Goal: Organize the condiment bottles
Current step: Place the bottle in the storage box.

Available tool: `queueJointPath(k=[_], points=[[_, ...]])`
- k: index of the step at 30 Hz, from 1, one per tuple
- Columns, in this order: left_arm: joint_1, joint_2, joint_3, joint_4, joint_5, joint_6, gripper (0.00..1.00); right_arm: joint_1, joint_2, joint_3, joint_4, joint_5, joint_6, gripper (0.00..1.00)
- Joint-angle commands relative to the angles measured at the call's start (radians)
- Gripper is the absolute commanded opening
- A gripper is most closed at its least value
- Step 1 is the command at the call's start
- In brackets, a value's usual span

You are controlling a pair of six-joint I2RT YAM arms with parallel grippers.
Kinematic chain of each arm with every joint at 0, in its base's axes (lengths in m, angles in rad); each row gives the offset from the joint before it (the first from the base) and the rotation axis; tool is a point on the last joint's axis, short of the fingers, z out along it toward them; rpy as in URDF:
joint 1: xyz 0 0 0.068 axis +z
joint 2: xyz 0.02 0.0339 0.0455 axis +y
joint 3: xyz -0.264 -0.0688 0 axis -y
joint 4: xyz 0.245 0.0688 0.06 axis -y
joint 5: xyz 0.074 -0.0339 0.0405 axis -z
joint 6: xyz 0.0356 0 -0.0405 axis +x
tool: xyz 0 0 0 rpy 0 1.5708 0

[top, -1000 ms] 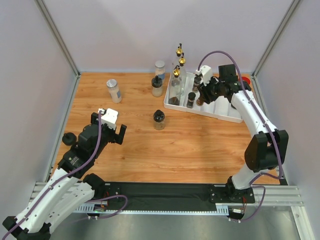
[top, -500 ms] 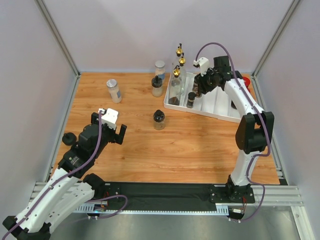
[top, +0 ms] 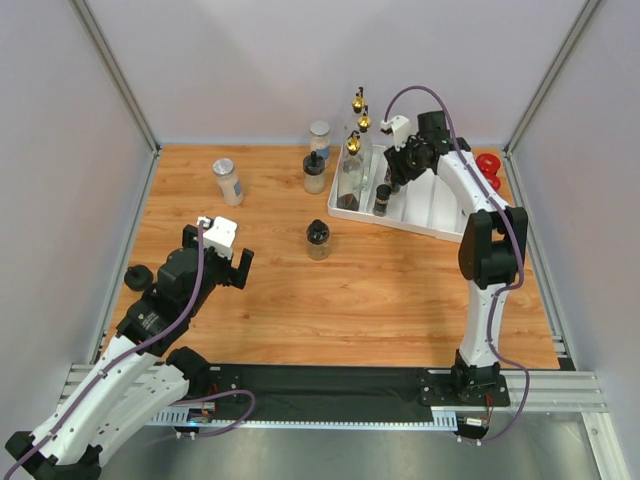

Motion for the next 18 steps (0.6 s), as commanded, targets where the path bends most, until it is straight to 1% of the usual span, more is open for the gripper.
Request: queueJointPath(k=[1, 6, 9, 12, 13, 15, 16, 18], points=[[0.006, 0.000, -0.013, 0.026, -0.008, 0.025, 1.00, -0.005, 0.030, 0.054, 0.026, 0.014, 0.029, 0.06], [0.004, 0.003, -0.014, 0.026, -0.011, 0.027, 1.00, -0.005, 0.076, 0.069, 0.027, 0.015, 0.035, 0.09], [0.006, 0.004, -0.014, 0.029, -0.012, 0.025, 1.00, -0.005, 0.094, 0.074, 0.027, 0.015, 0.040, 0.12], [0.004, 0.006, -0.013, 0.027, -0.014, 0.027, 1.00, -0.005, 0.105, 0.074, 0.030, 0.017, 0.044, 0.20], [0.004, 0.006, -0.014, 0.027, -0.014, 0.027, 1.00, -0.005, 0.106, 0.074, 0.032, 0.015, 0.046, 0.25], [0.004, 0.006, -0.013, 0.027, -0.016, 0.028, 1.00, -0.005, 0.109, 0.074, 0.032, 0.018, 0.049, 0.32], [0.006, 0.007, -0.013, 0.027, -0.016, 0.027, 1.00, -0.005, 0.110, 0.069, 0.030, 0.022, 0.049, 0.39], [0.004, 0.008, -0.013, 0.027, -0.017, 0.028, 1.00, -0.006, 0.106, 0.064, 0.036, 0.029, 0.050, 0.44]])
